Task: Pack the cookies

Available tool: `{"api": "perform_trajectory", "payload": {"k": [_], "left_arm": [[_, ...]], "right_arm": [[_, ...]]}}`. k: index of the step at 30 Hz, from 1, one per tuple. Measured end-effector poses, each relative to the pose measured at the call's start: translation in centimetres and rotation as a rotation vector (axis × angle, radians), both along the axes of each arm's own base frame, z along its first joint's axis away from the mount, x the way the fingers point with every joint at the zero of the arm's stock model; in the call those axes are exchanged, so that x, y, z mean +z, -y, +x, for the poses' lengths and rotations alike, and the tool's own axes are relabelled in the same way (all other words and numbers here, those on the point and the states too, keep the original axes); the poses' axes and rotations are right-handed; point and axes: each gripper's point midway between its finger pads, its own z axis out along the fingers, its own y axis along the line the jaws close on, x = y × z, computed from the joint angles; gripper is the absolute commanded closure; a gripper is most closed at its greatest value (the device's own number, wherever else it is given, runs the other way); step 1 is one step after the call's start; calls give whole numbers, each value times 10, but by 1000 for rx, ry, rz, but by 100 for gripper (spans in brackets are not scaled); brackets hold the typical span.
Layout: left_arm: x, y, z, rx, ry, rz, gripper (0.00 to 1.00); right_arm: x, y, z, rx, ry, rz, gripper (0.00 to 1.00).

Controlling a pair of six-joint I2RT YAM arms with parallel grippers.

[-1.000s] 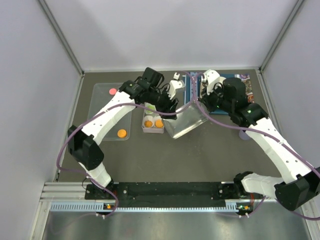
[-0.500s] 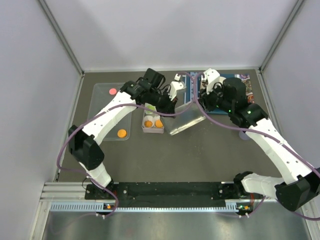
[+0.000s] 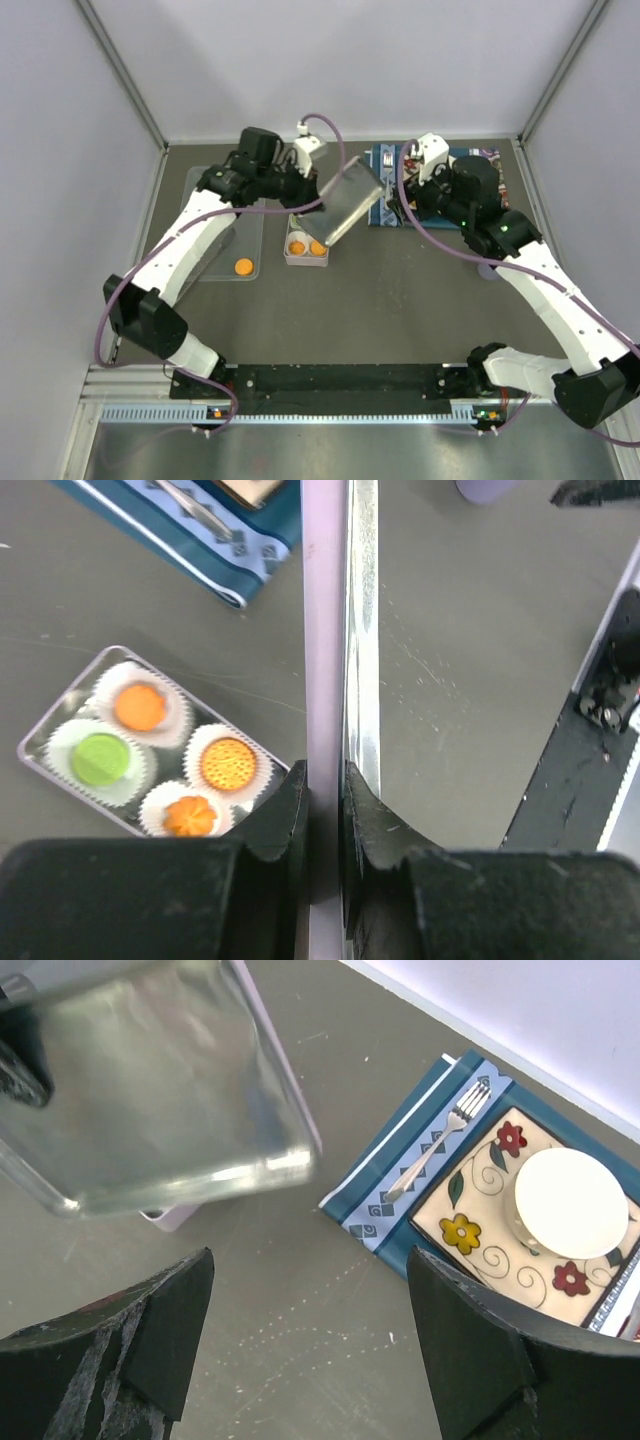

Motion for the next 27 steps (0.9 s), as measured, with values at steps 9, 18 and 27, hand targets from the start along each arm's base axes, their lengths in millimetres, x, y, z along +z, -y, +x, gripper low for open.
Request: {"api": "perform_trajectory", "payload": {"k": [9,18,27], "left_arm": [[50,-18,4,101,18,-209,100],[71,-10,-9,61,44,-387,100],[74,-8,-24,18,61,-456,100]], "right_arm": [[-10,-28,-11,86,-63,162,23],[6,-69,-20,258,-117,343,26],[20,-93,-22,387,-104,441,33]]}}
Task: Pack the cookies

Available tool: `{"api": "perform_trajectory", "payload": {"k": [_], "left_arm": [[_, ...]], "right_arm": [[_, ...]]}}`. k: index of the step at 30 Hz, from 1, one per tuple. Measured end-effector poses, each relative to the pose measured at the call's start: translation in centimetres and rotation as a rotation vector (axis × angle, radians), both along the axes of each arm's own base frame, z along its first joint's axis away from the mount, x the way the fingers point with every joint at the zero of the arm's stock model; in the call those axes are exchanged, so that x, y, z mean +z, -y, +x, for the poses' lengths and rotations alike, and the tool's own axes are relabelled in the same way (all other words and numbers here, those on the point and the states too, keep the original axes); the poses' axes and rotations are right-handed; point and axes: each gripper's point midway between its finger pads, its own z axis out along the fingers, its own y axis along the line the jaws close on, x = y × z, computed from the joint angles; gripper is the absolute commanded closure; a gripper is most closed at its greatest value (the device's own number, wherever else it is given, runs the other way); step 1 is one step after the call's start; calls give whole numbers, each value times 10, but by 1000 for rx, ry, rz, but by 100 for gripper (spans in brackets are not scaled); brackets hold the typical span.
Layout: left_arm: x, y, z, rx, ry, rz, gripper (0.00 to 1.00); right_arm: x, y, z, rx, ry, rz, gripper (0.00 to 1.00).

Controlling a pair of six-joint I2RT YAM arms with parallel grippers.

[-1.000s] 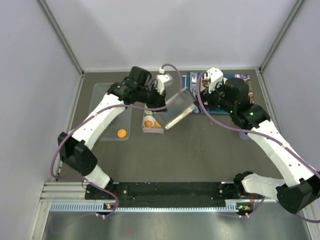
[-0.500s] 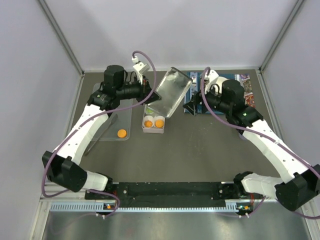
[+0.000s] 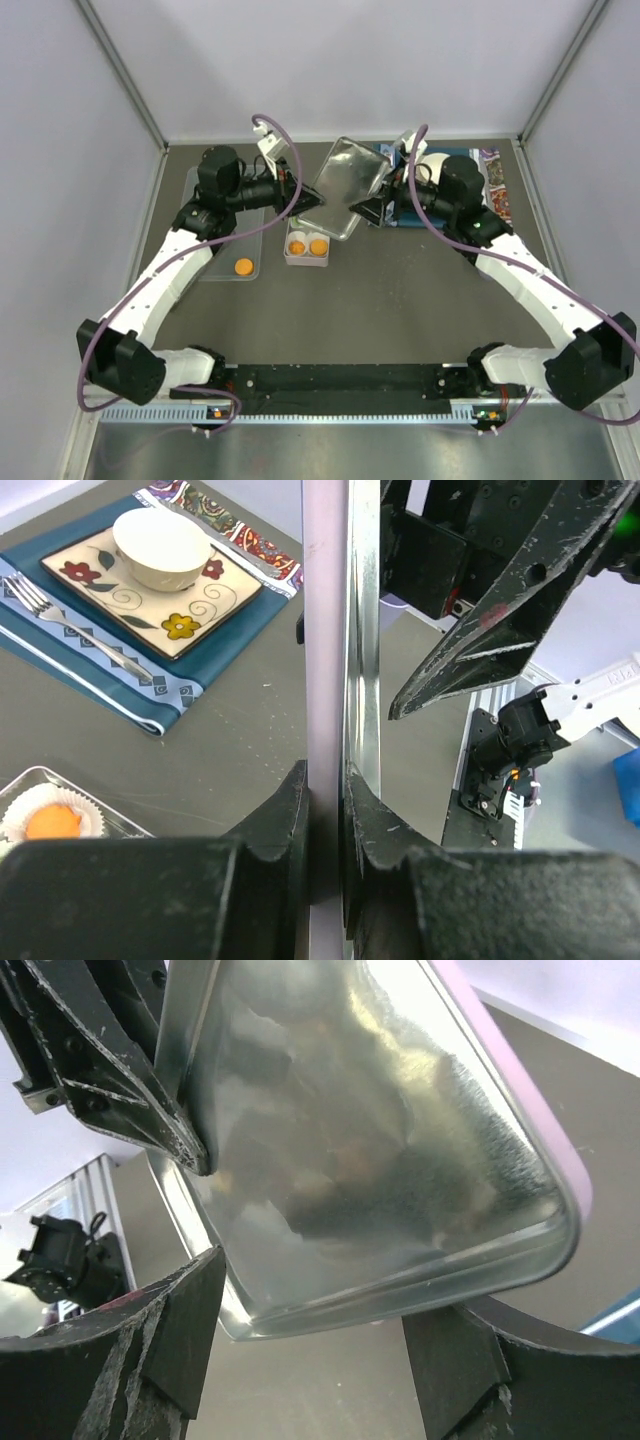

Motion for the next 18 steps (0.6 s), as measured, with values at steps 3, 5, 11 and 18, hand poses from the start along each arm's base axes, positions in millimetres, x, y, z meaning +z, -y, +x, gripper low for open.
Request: {"api": "perform_trajectory", "payload": {"k": [3,5,11,18], "left_arm": [[3,0,-4,0,24,-32,100],[4,-1,-9,2,31,-53,100],[13,-3,-12,12,56,-95,100],[6,-6,-11,7,76,-103,58]], "right_arm": [[-2,-4,-4,35,-8,21,39],[-2,-7,-6,54,-4,34,45],[1,-13,-12,109,4,67,74],[-1,-15,-16,129,-35,77,96]]}}
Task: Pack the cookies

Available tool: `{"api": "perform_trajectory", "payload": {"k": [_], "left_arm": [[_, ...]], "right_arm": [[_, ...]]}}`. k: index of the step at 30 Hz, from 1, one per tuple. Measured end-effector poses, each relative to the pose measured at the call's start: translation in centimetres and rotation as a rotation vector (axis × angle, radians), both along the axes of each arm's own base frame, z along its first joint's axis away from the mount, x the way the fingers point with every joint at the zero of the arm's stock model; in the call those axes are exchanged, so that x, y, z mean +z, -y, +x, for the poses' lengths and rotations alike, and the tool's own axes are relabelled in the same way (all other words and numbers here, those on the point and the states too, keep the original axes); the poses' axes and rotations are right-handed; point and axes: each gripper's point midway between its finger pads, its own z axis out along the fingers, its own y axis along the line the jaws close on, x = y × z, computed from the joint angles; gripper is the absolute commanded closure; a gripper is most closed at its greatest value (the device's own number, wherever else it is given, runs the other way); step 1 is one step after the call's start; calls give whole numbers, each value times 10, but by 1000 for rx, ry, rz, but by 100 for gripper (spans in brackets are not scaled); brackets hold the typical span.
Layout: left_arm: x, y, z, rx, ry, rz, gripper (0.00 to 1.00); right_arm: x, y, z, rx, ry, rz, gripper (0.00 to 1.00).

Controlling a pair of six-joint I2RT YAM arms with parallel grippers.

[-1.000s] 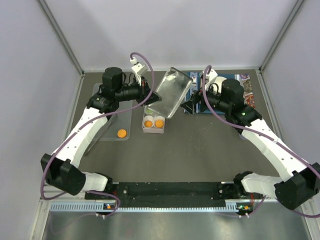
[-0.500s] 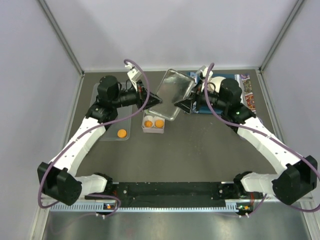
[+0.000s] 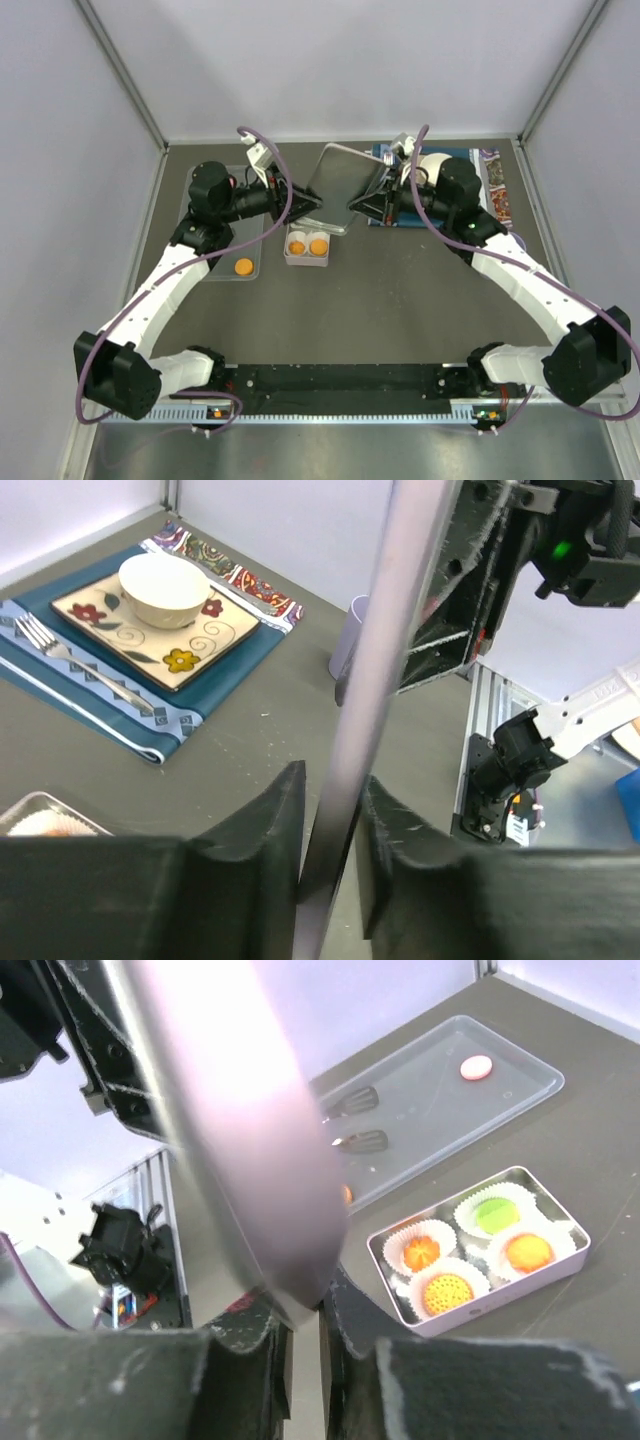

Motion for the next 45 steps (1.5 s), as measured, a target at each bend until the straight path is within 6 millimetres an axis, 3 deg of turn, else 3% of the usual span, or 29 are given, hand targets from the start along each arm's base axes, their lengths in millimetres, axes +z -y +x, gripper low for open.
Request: {"api": "perform_trajectory", "payload": {"k": [2,6,9,13,27,35,40,45], "left_arm": [[-2,-1,1,6,-5,2,43],[-9,-4,0,22,-27,14,25],[-9,-10,-3,46,-17,24,15],[-3,-24,-8,84,18,29,10],[1,-65,-26,115,-27,66,7],[-1,-72,-28,127,-104,64,9],[-2,-74,-25,127,-189,29,9],[3,-75,-26,101,-263,-45,9]], "right_arm": [[-1,0,-1,5,5,-8,100],[-5,1,4,-15,41,-47,100],[-7,4,9,-41,60,-83,100],[-4,10,18,-83,100,-133,100],[26,58,67,-298,477,-474,100],[29,87,87,-341,735,-741,100],[35,94,75,-331,944,-855,100],[30,76,44,-289,1185,-867,100]]}}
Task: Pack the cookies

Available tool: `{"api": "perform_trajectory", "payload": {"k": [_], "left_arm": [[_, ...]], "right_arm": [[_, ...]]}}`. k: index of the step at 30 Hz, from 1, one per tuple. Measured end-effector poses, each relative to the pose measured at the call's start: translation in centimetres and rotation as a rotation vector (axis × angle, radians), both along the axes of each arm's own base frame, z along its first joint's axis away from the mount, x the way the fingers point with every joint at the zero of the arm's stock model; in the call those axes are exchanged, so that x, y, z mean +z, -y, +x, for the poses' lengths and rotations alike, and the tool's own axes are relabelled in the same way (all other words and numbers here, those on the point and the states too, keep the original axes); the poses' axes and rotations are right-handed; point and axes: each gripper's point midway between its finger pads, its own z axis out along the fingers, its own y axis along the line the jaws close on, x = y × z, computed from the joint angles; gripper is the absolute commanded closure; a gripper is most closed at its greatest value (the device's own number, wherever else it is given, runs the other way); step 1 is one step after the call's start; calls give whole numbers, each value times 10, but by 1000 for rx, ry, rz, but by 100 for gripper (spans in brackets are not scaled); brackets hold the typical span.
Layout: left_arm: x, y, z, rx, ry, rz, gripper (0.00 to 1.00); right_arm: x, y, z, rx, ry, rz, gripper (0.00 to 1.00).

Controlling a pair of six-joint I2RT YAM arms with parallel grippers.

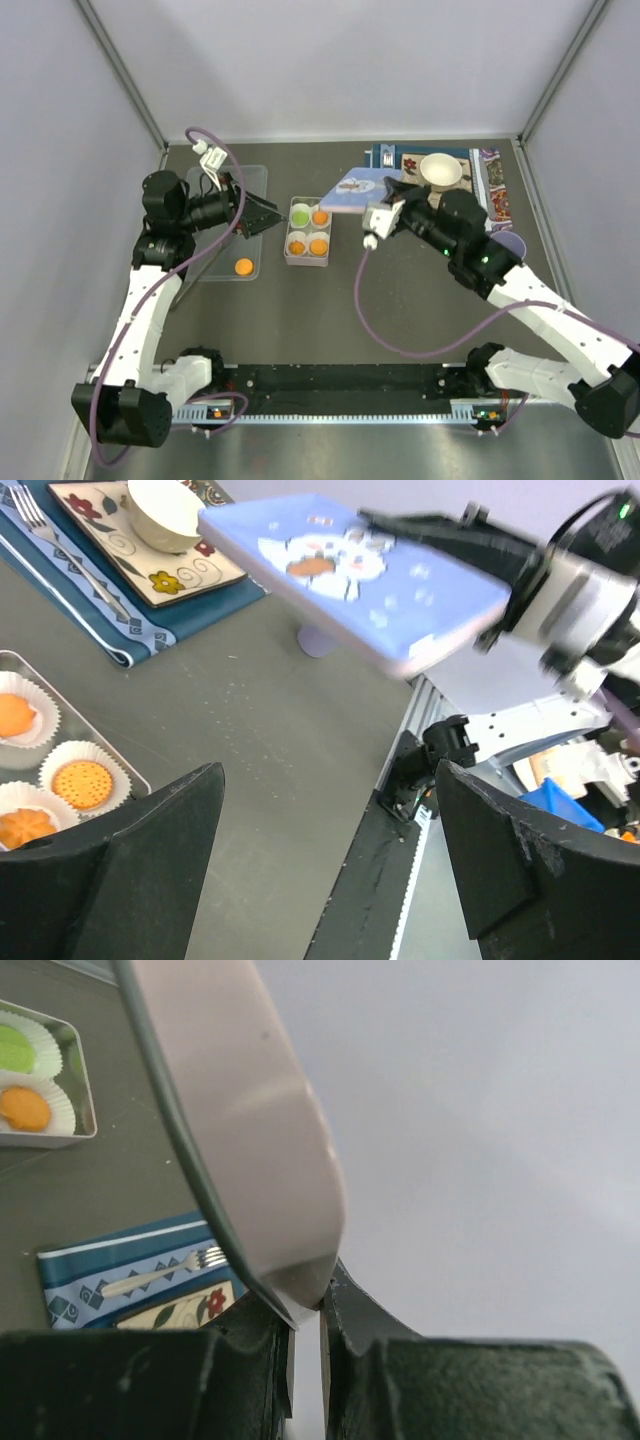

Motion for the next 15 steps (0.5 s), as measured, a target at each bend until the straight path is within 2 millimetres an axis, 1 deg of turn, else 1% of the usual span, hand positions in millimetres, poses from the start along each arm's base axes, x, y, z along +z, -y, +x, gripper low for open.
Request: {"api": "perform_trajectory", "payload": {"k": [3,5,8,10,11,13,15], "left_arm": [[2,1,0,-14,-42,-34,9],[2,2,-1,-28,-67,-49,9],[2,4,-1,-48,-102,-65,9],[0,5,-2,-66,-134,-74,9],[-2,6,-2,-74,-151,-77,9],[-5,6,-1,-84,-180,-83,9],[-8,7,-1,-101,-206,-86,9]], "right_arm": [[-15,-14,-18,59,103,-42,100],[-26,-23,-26,89,159,-60,100],[-42,-34,-36,125,238,-87,100],[-50,-37,-40,133,282,-105,100],[-52,-37,-40,130,304,-111,100],[-45,-40,-40,120,359,-103,100],[-32,-45,-38,110,429,-81,100]]}}
